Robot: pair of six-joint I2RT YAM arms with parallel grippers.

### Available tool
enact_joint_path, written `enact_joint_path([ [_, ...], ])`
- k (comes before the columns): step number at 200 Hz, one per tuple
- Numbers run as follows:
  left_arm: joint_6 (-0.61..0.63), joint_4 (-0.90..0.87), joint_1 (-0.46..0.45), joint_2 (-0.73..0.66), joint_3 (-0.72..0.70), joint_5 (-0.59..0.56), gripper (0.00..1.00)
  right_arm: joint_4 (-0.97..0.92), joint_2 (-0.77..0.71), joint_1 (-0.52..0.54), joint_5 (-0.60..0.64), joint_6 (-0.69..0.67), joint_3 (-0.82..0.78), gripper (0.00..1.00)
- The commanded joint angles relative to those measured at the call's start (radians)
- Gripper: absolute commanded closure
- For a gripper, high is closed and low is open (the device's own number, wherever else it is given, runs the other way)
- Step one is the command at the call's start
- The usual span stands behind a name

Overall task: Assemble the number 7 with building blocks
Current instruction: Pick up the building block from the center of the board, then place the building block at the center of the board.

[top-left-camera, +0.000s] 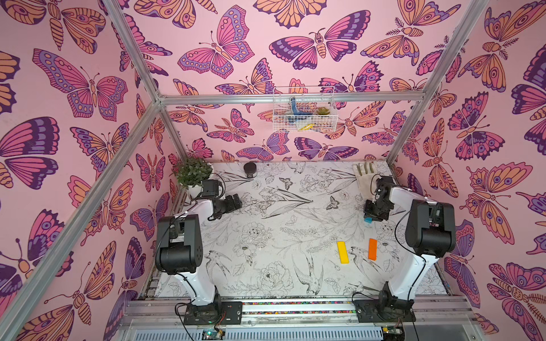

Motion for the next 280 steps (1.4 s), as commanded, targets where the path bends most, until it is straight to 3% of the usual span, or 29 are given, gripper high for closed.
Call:
enact_joint_path([
  [1,-0.011,0.012,0.011,0.015,-0.015,0.024,0.0,-0.026,0.004,0.011,-0.08,-0.057,-0.009,0.81],
  [24,-0.014,0.011,0.019,0.02,-0.013,0.034,0.0,-0.064,-0.001,0.079,-0.073,-0.103,0.006,0.84],
  [49,-0.02,0.016,0.027,0.027,-0.013,0.051,0.0,-0.134,0.015,0.258,-0.03,-0.202,0.079,0.82],
  [78,-0.028,0.025,0.038,0.03,-0.018,0.068,0.0,-0.316,0.127,0.517,0.069,-0.397,0.328,0.81],
  [96,-0.033,0.036,0.046,0.028,-0.025,0.079,0.0,-0.415,0.223,0.62,0.107,-0.539,0.493,0.78],
  [144,-0.051,0.054,0.067,0.047,-0.026,0.125,0.0,-0.665,0.451,0.649,0.007,-0.781,0.91,0.83],
  [167,-0.066,0.07,0.083,0.058,-0.028,0.156,0.01,-0.74,0.519,0.662,0.05,-0.852,1.02,0.87],
  [203,-0.087,0.101,0.096,0.074,-0.035,0.198,0.02,-0.713,0.518,0.697,0.025,-0.923,0.987,0.84],
  [233,-0.104,0.123,0.108,0.085,-0.039,0.228,0.02,-0.644,0.493,0.77,0.056,-0.948,0.907,0.87],
  [280,-0.128,0.177,0.121,0.087,-0.062,0.272,0.03,-0.616,0.535,0.804,0.036,-0.962,0.956,0.9],
])
